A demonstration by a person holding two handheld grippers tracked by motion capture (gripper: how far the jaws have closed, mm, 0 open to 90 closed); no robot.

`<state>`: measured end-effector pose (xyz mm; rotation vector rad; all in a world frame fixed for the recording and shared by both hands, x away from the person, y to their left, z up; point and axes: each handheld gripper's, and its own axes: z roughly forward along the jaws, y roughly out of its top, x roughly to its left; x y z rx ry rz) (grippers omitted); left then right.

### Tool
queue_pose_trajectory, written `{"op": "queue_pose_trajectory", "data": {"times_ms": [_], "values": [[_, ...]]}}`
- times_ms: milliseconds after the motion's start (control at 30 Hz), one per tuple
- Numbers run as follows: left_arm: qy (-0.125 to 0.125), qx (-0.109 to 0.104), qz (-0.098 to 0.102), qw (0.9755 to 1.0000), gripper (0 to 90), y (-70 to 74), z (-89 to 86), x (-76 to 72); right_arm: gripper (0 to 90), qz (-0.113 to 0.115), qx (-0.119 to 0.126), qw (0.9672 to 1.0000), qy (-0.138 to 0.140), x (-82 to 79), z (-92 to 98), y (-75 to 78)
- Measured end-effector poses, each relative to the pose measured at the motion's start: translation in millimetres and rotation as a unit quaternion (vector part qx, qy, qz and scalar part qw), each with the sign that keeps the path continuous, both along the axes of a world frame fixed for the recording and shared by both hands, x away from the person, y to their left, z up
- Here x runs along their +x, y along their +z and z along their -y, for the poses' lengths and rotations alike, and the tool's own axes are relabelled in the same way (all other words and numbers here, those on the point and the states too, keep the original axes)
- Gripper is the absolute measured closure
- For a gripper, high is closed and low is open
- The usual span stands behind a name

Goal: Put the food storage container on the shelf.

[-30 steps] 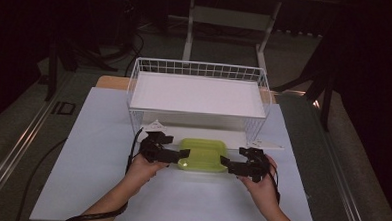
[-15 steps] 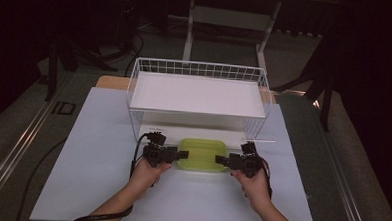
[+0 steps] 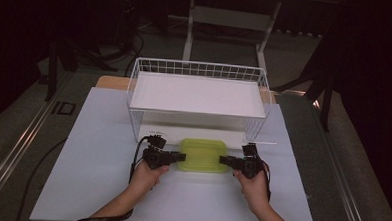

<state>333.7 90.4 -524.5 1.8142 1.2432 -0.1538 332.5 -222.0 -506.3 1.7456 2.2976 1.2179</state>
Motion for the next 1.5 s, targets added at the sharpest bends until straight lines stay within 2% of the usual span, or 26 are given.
{"op": "queue_pose_trajectory", "data": {"times_ms": [67,200,400,567,733,833,867,933,1000,1100,1267,1500], "values": [[0.003,0.000,-0.002,1.0000,68.8,0.3,0.3,-0.8,70.4,0.014,-0.011,0.9998,0.007,-2.1,0.7,0.9],[0.001,-0.001,-0.001,1.0000,70.2,0.6,0.1,-3.2,71.8,0.018,-0.014,0.9997,0.006,-5.4,1.2,1.8],[-0.001,-0.002,0.001,1.0000,72.7,1.9,0.5,-8.6,74.3,0.001,0.008,1.0000,0.003,-7.2,4.2,1.6],[-0.001,0.007,0.002,1.0000,74.5,4.8,1.8,-13.2,76.8,-0.013,0.020,0.9997,-0.008,-11.1,4.7,2.5],[0.008,-0.003,0.001,1.0000,76.5,3.2,0.8,-19.5,78.1,-0.013,0.024,0.9995,-0.012,-17.0,4.3,3.6],[0.017,0.003,0.002,0.9998,78.1,4.6,1.4,-23.9,78.8,-0.011,0.024,0.9996,-0.013,-20.7,2.9,5.2],[0.020,0.008,0.003,0.9998,78.8,5.5,1.1,-24.9,78.9,-0.010,0.023,0.9996,-0.013,-21.6,2.1,5.5],[0.026,0.004,0.004,0.9996,79.7,8.1,-1.0,-26.5,78.9,-0.005,0.018,0.9998,-0.008,-23.8,-0.5,7.3],[0.030,-0.004,0.009,0.9995,80.1,12.0,-4.0,-27.3,79.0,-0.001,0.023,0.9997,-0.006,-25.4,-1.9,10.4],[0.034,-0.004,0.015,0.9993,80.2,18.5,-7.4,-26.3,79.0,0.006,0.029,0.9996,-0.003,-24.9,-2.8,14.5],[0.049,-0.007,0.033,0.9982,80.6,35.3,-13.4,-19.3,79.0,0.023,0.037,0.9991,-0.005,-16.3,-9.9,26.6],[0.066,-0.008,0.049,0.9966,80.7,42.9,-19.6,-7.8,78.9,0.047,0.031,0.9983,-0.015,0.3,-21.3,38.1]]}}
